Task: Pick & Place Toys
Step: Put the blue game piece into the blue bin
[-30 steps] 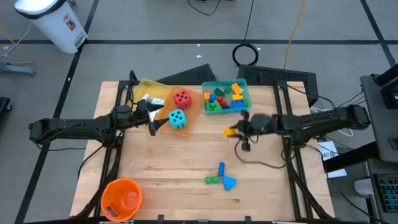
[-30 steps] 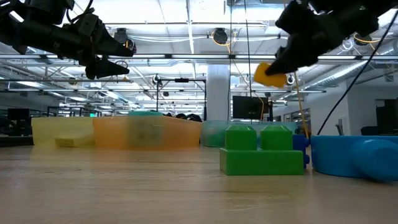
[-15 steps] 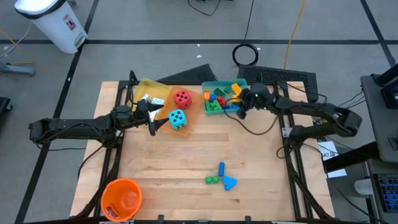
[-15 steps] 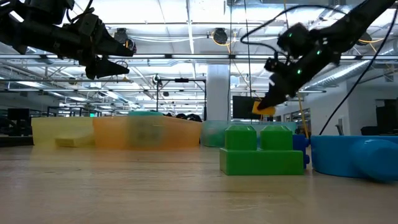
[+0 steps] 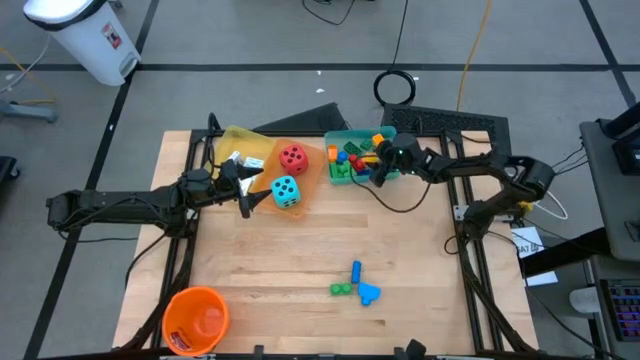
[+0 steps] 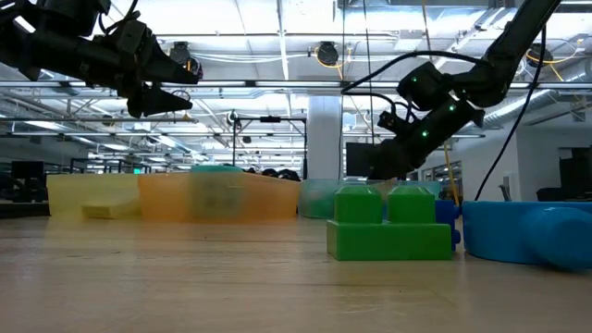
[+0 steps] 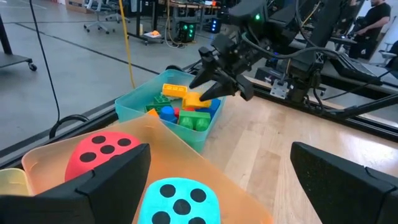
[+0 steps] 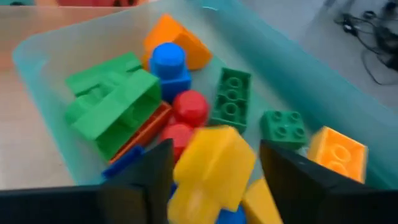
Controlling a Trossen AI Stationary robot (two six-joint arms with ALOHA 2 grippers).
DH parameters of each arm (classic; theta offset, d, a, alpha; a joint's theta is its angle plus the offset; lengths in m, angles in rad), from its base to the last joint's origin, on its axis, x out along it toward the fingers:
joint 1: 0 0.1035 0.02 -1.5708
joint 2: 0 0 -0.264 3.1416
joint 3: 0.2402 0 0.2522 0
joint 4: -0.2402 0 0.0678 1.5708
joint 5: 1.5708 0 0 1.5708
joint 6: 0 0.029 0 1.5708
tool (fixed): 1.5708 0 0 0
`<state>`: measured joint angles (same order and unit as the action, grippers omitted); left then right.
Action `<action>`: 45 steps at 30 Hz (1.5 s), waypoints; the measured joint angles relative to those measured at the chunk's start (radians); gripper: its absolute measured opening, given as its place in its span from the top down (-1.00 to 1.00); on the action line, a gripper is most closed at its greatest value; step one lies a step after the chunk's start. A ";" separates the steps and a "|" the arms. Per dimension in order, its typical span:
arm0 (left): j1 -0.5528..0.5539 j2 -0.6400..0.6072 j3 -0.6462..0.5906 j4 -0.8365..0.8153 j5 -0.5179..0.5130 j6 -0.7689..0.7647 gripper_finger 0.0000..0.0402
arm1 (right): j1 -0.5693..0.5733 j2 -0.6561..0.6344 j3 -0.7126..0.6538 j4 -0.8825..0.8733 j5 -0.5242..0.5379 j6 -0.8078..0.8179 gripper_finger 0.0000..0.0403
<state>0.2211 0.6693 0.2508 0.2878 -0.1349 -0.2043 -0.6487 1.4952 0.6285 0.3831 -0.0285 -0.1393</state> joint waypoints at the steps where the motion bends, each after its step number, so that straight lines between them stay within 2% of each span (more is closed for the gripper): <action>1: 0.000 0.000 0.000 0.000 0.000 0.000 -0.95 | 0.000 0.000 0.000 0.000 0.015 0.012 -0.08; 5: 0.000 0.000 0.000 0.000 0.000 0.000 -0.95 | 0.005 -0.027 0.000 -0.027 0.016 0.046 -0.36; 10: 0.000 0.000 0.000 0.000 0.000 0.000 -0.95 | 0.074 -0.132 0.000 -0.073 -0.093 0.086 -0.53; 14: 0.000 0.000 0.000 0.000 0.000 0.000 -0.95 | 0.202 -0.215 0.000 -0.060 -0.285 0.113 -0.55; 17: 0.000 0.000 0.000 0.000 0.000 -0.001 -0.95 | 0.352 -0.231 0.001 -0.050 -0.364 0.108 -0.55; 20: 0.000 0.000 0.000 0.001 0.001 -0.001 -0.95 | 0.525 -0.206 0.001 -0.067 -0.369 0.065 -0.55; 25: 0.000 0.000 0.000 0.002 0.002 -0.007 -0.95 | 0.755 -0.079 0.000 -0.050 -0.355 0.011 -0.54; 28: 0.000 0.000 0.000 0.005 0.002 -0.007 -0.95 | 0.832 -0.009 0.000 -0.051 -0.258 -0.033 -0.49; 31: 0.000 0.000 0.000 0.006 0.002 -0.007 -0.95 | 0.851 0.046 0.008 -0.059 -0.202 -0.056 -0.44; 35: 0.000 0.000 0.000 0.009 0.001 -0.007 -0.95 | 0.841 0.091 0.036 -0.058 -0.210 -0.065 -0.37; 41: 0.001 0.000 0.000 0.005 -0.004 -0.006 -0.95 | 0.839 0.156 0.058 -0.059 -0.323 -0.151 -0.26; 45: 0.001 0.000 0.000 0.001 -0.005 -0.006 -0.95 | 0.838 0.191 0.068 -0.059 -0.339 -0.181 -0.15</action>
<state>0.2222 0.6693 0.2508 0.2890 -0.1394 -0.2104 0.1898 1.6860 0.6960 0.3244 -0.3679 -0.3200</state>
